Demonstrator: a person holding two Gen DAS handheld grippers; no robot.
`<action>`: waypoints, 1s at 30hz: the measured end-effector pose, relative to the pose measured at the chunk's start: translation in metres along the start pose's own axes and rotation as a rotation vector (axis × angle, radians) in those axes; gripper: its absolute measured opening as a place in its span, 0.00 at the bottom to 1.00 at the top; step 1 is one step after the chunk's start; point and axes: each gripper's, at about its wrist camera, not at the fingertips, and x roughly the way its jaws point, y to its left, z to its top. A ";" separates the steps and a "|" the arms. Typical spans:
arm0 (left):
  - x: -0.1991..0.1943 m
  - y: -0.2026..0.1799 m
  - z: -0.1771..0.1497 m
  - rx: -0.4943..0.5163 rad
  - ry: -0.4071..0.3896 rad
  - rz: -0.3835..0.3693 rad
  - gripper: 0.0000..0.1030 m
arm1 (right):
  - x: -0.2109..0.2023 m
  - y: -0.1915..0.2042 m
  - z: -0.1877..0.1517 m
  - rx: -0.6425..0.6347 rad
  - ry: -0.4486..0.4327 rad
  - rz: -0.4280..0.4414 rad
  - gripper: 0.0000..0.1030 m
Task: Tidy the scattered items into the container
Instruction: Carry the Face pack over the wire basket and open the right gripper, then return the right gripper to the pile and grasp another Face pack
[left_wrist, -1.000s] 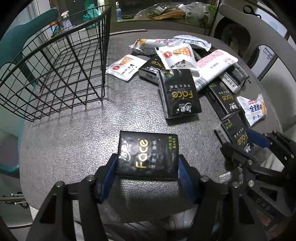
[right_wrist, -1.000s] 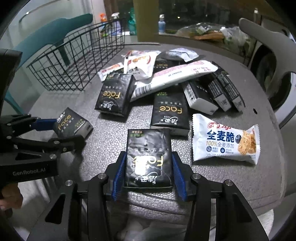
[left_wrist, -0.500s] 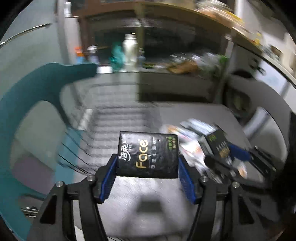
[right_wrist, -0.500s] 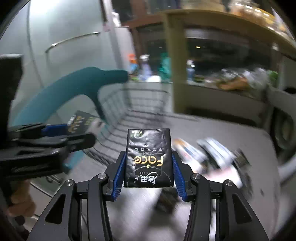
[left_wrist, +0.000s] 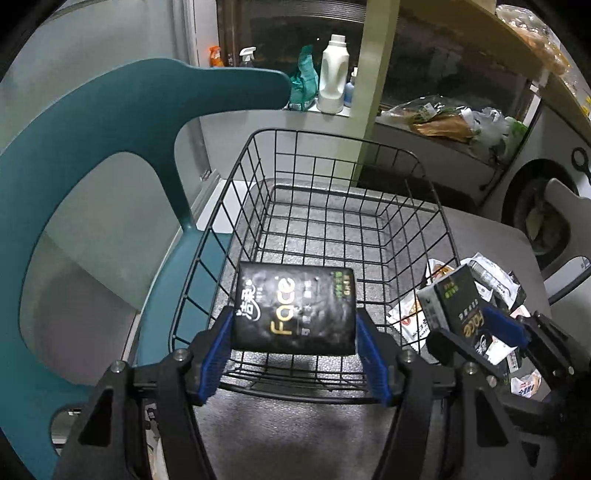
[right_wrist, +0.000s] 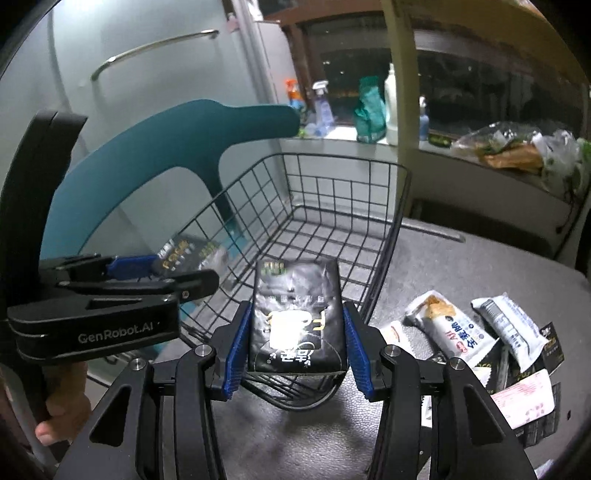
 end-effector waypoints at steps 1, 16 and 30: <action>0.001 0.001 -0.001 -0.002 0.002 -0.008 0.67 | -0.001 -0.001 -0.001 0.005 -0.005 0.001 0.52; -0.050 -0.032 -0.042 0.052 0.019 -0.083 0.72 | -0.086 -0.053 -0.044 0.082 -0.036 -0.086 0.61; 0.004 -0.150 -0.117 0.195 0.146 -0.111 0.72 | -0.077 -0.129 -0.148 0.177 0.102 -0.138 0.60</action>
